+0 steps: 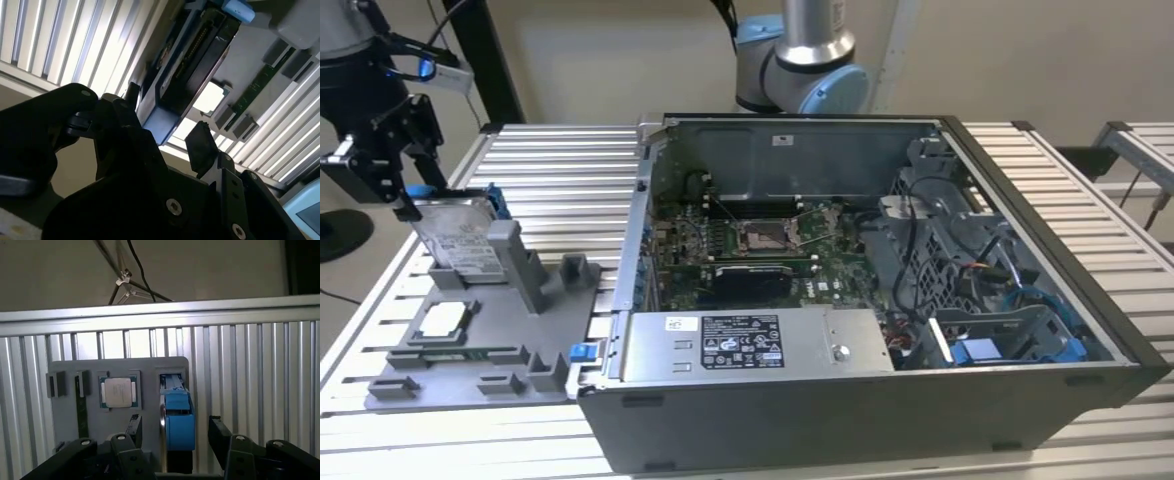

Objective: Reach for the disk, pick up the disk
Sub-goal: 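Pick up the disk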

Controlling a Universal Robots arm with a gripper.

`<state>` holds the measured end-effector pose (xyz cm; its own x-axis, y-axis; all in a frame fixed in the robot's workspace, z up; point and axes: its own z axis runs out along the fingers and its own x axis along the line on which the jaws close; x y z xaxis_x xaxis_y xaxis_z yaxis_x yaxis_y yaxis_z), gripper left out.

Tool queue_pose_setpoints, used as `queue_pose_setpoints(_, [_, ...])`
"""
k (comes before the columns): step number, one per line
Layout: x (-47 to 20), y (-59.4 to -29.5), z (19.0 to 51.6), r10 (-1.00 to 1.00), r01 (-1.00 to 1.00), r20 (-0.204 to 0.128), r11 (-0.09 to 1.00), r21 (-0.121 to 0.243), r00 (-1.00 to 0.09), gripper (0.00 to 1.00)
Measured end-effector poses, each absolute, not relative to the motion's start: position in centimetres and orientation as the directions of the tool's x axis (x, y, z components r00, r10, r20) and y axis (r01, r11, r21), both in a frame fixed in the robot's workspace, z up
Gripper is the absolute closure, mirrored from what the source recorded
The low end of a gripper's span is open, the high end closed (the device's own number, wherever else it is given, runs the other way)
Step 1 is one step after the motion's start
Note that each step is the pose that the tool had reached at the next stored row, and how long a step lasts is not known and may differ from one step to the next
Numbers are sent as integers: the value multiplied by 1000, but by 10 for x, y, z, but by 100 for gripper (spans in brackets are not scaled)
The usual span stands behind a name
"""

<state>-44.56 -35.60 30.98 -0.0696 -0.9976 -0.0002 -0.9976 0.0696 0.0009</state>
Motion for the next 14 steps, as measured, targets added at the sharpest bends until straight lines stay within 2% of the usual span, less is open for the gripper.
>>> queue_pose_setpoints(14, [-446,-356,286,-999,-999,-1,44,-7,-44,0])
